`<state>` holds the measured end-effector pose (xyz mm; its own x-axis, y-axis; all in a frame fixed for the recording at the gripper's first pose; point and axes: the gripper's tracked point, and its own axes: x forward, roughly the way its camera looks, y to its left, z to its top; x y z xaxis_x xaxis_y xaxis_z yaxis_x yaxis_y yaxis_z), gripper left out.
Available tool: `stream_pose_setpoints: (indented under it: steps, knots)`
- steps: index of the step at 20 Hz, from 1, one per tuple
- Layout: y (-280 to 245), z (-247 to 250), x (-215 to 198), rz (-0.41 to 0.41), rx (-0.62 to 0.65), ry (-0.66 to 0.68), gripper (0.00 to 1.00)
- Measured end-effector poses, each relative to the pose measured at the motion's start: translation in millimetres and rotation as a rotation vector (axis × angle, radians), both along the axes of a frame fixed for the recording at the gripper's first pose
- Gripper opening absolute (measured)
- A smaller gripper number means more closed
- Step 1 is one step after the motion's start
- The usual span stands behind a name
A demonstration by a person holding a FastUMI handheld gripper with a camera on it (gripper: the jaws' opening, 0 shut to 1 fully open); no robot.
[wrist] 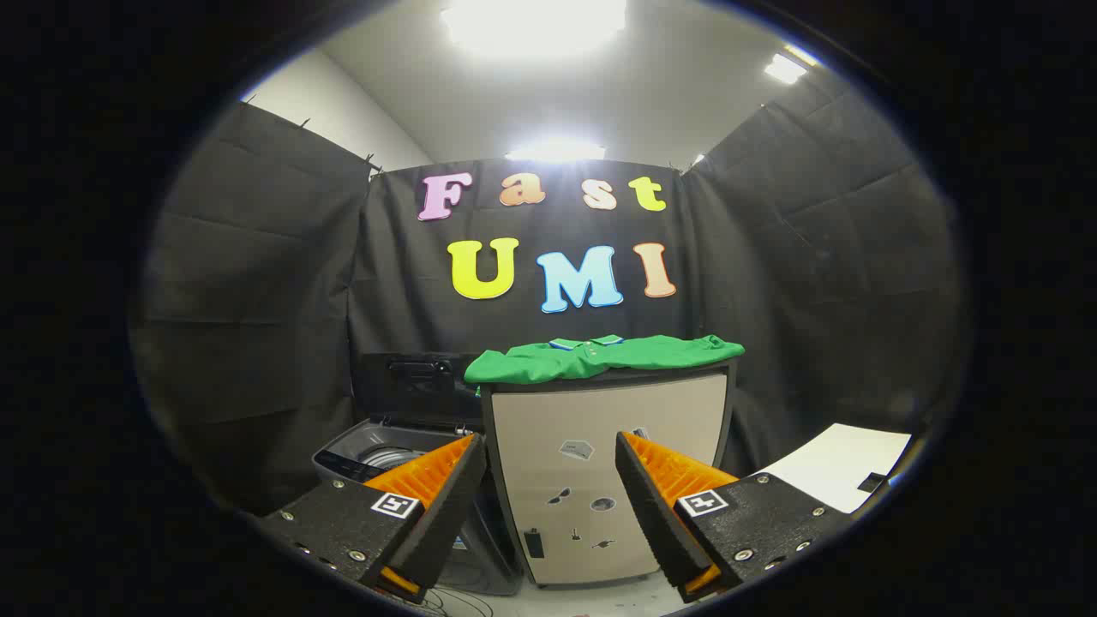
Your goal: Put the clothes into the washing machine and then close the washing machine lid.
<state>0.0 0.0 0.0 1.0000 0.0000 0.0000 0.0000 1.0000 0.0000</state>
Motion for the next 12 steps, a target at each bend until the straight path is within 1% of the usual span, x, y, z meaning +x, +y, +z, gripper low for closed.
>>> stream_pose_setpoints:
  steps: [9, 12]
  knots:
    - [5, 10, 7, 0.01, 0.002, -0.008, 0.94]
    - [2, 15, 11, 0.0, 0.013, -0.009, 0.94]
